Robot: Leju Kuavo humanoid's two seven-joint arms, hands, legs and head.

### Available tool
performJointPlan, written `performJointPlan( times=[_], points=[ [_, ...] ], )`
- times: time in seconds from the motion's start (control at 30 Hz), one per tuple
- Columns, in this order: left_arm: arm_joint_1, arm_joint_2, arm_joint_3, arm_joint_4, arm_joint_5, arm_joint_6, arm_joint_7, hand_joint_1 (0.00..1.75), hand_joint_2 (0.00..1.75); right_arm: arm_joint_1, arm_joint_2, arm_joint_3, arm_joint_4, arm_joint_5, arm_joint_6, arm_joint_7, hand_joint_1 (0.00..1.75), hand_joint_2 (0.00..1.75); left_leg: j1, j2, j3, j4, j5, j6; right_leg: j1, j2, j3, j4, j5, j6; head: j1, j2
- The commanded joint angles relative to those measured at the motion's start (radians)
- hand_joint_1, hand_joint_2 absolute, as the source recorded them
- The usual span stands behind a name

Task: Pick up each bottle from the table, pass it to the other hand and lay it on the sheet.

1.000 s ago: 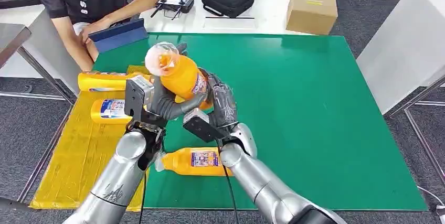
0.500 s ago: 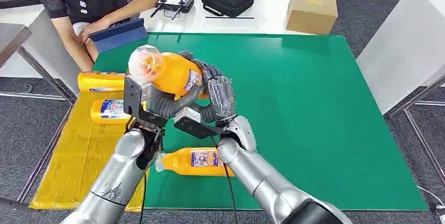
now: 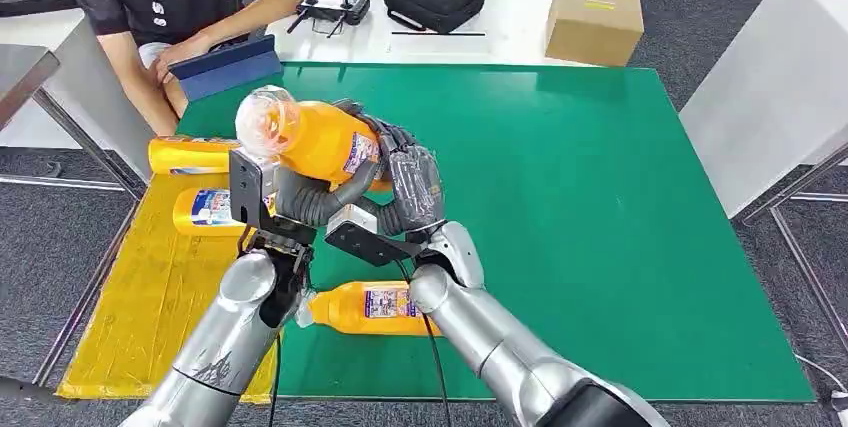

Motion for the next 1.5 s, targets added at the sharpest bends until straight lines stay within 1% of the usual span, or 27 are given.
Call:
performJointPlan(
  times=[0.03, 0.07, 0.1, 0.13, 0.17, 0.2, 0.3, 0.37, 0.43, 0.5, 0.6, 0.7, 0.73, 0.8, 0.83, 0.87, 0.9, 0.93, 0.97, 1.0, 1.03, 1.07, 1.1, 1.2, 1.33, 1.37, 1.5],
  points=[
    [-0.016, 0.030, -0.025, 0.043, -0.002, 0.006, -0.003, 1.75, 1.75, -0.043, 0.002, 0.079, 0.029, -0.002, 0.008, 0.008, 1.75, 1.75, 0.001, 0.002, 0.005, 0.000, -0.003, -0.005, 0.001, 0.001, 0.005, 0.000, -0.002, -0.003, 0.000, 0.000],
    [-0.014, 0.030, -0.021, 0.040, -0.002, 0.011, -0.005, 1.75, 1.75, -0.039, 0.002, 0.085, 0.025, -0.003, 0.007, 0.012, 1.75, 1.75, 0.001, 0.002, 0.004, 0.000, -0.002, -0.004, 0.001, 0.001, 0.004, -0.001, -0.001, -0.002, 0.000, 0.000],
    [-0.013, 0.030, -0.016, 0.035, -0.002, 0.016, -0.007, 0.52, 1.75, -0.037, 0.002, 0.089, 0.024, -0.003, 0.006, 0.014, 1.75, 1.75, 0.002, 0.002, 0.007, 0.001, -0.004, -0.005, 0.002, 0.002, 0.006, 0.000, -0.002, -0.003, 0.000, 0.000],
    [-0.012, 0.029, -0.013, 0.032, -0.002, 0.020, -0.008, 0.00, 1.75, -0.036, 0.002, 0.089, 0.024, -0.003, 0.007, 0.015, 1.75, 1.75, 0.001, 0.002, 0.005, 0.000, -0.002, -0.004, 0.001, 0.002, 0.005, 0.000, -0.002, -0.003, 0.000, 0.000],
    [-0.012, 0.029, -0.008, 0.026, -0.001, 0.024, -0.008, 0.00, 1.75, -0.034, 0.001, 0.089, 0.025, -0.004, 0.010, 0.016, 1.75, 1.75, 0.002, 0.003, 0.006, 0.000, -0.003, -0.005, 0.001, 0.002, 0.006, 0.000, -0.002, -0.003, 0.000, 0.000],
    [-0.009, 0.028, -0.002, 0.020, 0.001, 0.028, -0.007, 0.00, 1.75, -0.030, -0.002, 0.089, 0.031, -0.002, 0.011, 0.015, 1.75, 1.75, 0.001, 0.001, 0.003, 0.000, -0.002, -0.003, 0.001, 0.001, 0.003, -0.001, -0.001, -0.002, 0.000, 0.000],
    [-0.006, 0.029, 0.006, 0.017, 0.002, 0.030, -0.006, 0.00, 1.75, -0.029, -0.001, 0.087, 0.063, -0.010, 0.003, 0.003, 1.75, 1.75, 0.002, 0.002, 0.005, 0.000, -0.003, -0.005, 0.002, 0.001, 0.006, -0.001, -0.002, -0.003, 0.000, 0.000],
    [-0.005, 0.028, 0.007, 0.021, 0.003, 0.030, -0.005, 0.00, 1.75, -0.033, 0.002, 0.086, 0.083, -0.013, 0.005, -0.007, 1.75, 1.75, 0.001, 0.000, 0.003, 0.000, -0.001, -0.003, 0.001, 0.000, 0.003, -0.001, -0.001, -0.002, 0.000, 0.000],
    [-0.005, 0.028, 0.006, 0.022, 0.003, 0.030, -0.005, 0.00, 1.75, -0.032, 0.000, 0.087, 0.086, -0.013, 0.005, -0.007, 1.75, 1.75, 0.002, 0.002, 0.007, 0.000, -0.004, -0.005, 0.002, 0.002, 0.007, -0.001, -0.003, -0.003, 0.000, 0.000],
    [-0.007, 0.025, 0.006, 0.028, 0.003, 0.030, -0.005, 0.00, 1.75, -0.034, 0.002, 0.089, 0.097, -0.019, 0.009, -0.010, 1.75, 1.75, 0.002, 0.001, 0.005, 0.000, -0.002, -0.004, 0.001, 0.001, 0.005, -0.001, -0.002, -0.003, 0.000, 0.000],
    [-0.007, 0.025, 0.006, 0.028, 0.003, 0.030, -0.005, 0.00, 1.75, -0.034, 0.002, 0.089, 0.097, -0.019, 0.009, -0.010, 1.75, 1.75, 0.001, 0.001, 0.004, 0.000, -0.002, -0.004, 0.001, 0.000, 0.004, -0.001, -0.001, -0.002, 0.000, 0.000],
    [-0.007, 0.025, 0.006, 0.028, 0.003, 0.030, -0.005, 0.00, 1.75, -0.034, 0.002, 0.089, 0.097, -0.019, 0.009, -0.010, 1.75, 1.75, 0.002, 0.001, 0.007, 0.000, -0.003, -0.006, 0.002, 0.001, 0.007, 0.000, -0.003, -0.004, 0.000, 0.000],
    [-0.007, 0.025, 0.006, 0.028, 0.003, 0.030, -0.005, 0.00, 1.75, -0.034, 0.002, 0.089, 0.097, -0.019, 0.009, -0.010, 1.75, 1.75, 0.001, 0.001, 0.004, 0.000, -0.002, -0.004, 0.001, 0.000, 0.005, -0.001, -0.002, -0.003, 0.000, 0.000],
    [-0.007, 0.025, 0.006, 0.028, 0.003, 0.030, -0.005, 0.00, 1.75, -0.034, 0.002, 0.089, 0.097, -0.019, 0.009, -0.010, 1.75, 1.75, 0.001, 0.001, 0.004, 0.000, -0.002, -0.004, 0.001, 0.000, 0.005, 0.000, -0.002, -0.003, 0.000, 0.000],
    [-0.007, 0.025, 0.006, 0.028, 0.003, 0.030, -0.005, 0.00, 1.75, -0.034, 0.002, 0.089, 0.097, -0.019, 0.009, -0.010, 1.75, 1.75, 0.002, 0.001, 0.007, 0.001, -0.004, -0.006, 0.002, 0.001, 0.007, 0.000, -0.003, -0.004, 0.000, 0.000],
    [-0.007, 0.025, 0.006, 0.028, 0.003, 0.030, -0.005, 0.00, 1.75, -0.034, 0.002, 0.089, 0.097, -0.019, 0.009, -0.010, 1.75, 1.75, 0.001, 0.001, 0.005, 0.000, -0.002, -0.004, 0.001, 0.001, 0.005, -0.001, -0.002, -0.003, 0.000, 0.000],
    [-0.006, 0.024, 0.005, 0.026, 0.003, 0.030, -0.006, 0.00, 1.75, -0.037, 0.002, 0.095, 0.102, -0.020, 0.013, -0.008, 1.75, 1.75, 0.002, 0.001, 0.007, 0.000, -0.003, -0.006, 0.002, 0.001, 0.007, 0.000, -0.003, -0.004, 0.000, 0.000],
    [-0.005, 0.023, 0.006, 0.023, 0.003, 0.030, -0.006, 0.00, 1.75, -0.039, 0.002, 0.101, 0.107, -0.022, 0.013, -0.005, 1.75, 1.75, 0.001, 0.001, 0.004, 0.000, -0.002, -0.004, 0.001, 0.000, 0.004, -0.001, -0.001, -0.002, 0.000, 0.000],
    [-0.005, 0.023, 0.006, 0.023, 0.003, 0.030, -0.006, 0.00, 1.75, -0.039, 0.002, 0.101, 0.107, -0.022, 0.013, -0.005, 1.75, 1.75, 0.002, 0.001, 0.007, 0.000, -0.003, -0.005, 0.001, 0.001, 0.007, 0.000, -0.003, -0.003, 0.000, 0.000],
    [-0.003, 0.022, 0.007, 0.019, 0.003, 0.030, -0.005, 0.00, 1.75, -0.039, 0.002, 0.110, 0.116, -0.026, 0.012, 0.001, 1.75, 1.75, 0.001, 0.001, 0.004, 0.000, -0.002, -0.004, 0.001, 0.000, 0.004, -0.001, -0.001, -0.002, 0.000, 0.000],
    [-0.001, 0.021, 0.008, 0.018, 0.003, 0.031, -0.005, 0.00, 1.75, -0.041, 0.002, 0.114, 0.119, -0.027, 0.015, 0.003, 1.75, 1.75, 0.002, 0.001, 0.006, 0.001, -0.003, -0.005, 0.002, 0.001, 0.007, -0.001, -0.003, -0.003, 0.000, 0.000],
    [0.000, 0.021, 0.009, 0.015, 0.003, 0.031, -0.005, 0.00, 1.75, -0.043, 0.002, 0.119, 0.126, -0.027, 0.013, 0.009, 1.75, 1.75, 0.001, 0.001, 0.004, 0.000, -0.002, -0.004, 0.001, 0.000, 0.004, -0.001, -0.001, -0.002, 0.000, 0.000],
    [0.003, 0.021, 0.012, 0.010, 0.003, 0.032, -0.004, 0.00, 1.75, -0.046, 0.002, 0.126, 0.142, -0.032, 0.002, 0.010, 1.75, 1.75, 0.002, 0.001, 0.006, 0.001, -0.003, -0.005, 0.002, 0.000, 0.007, 0.000, -0.003, -0.003, 0.000, 0.000],
    [0.012, 0.023, 0.021, 0.000, -0.002, 0.039, 0.001, 0.00, 1.75, -0.052, 0.002, 0.119, 0.175, -0.038, -0.008, 0.004, 1.75, 1.75, 0.001, 0.000, 0.003, 0.000, -0.001, -0.003, 0.001, 0.000, 0.003, -0.001, -0.001, -0.002, 0.000, 0.000],
    [0.027, 0.028, 0.029, -0.004, -0.006, 0.041, 0.003, 0.00, 1.75, -0.054, -0.003, 0.103, 0.195, -0.029, -0.014, 0.004, 1.75, 1.75, 0.002, 0.001, 0.007, 0.000, -0.003, -0.005, 0.002, 0.001, 0.007, -0.001, -0.003, -0.003, 0.000, 0.000],
    [0.028, 0.027, 0.031, -0.005, -0.008, 0.042, 0.003, 0.00, 1.75, -0.054, -0.003, 0.096, 0.198, -0.019, -0.014, 0.005, 1.75, 1.75, 0.001, 0.000, 0.004, 0.000, -0.002, -0.003, 0.001, 0.000, 0.004, -0.001, -0.001, -0.002, 0.000, 0.000],
    [0.030, 0.027, 0.035, -0.004, -0.013, 0.041, 0.004, 0.00, 1.75, -0.057, -0.006, 0.074, 0.211, 0.008, -0.014, 0.011, 1.75, 1.75, 0.001, 0.001, 0.005, 0.000, -0.002, -0.005, 0.001, 0.000, 0.006, -0.001, -0.002, -0.003, 0.000, 0.000]
  ],
)
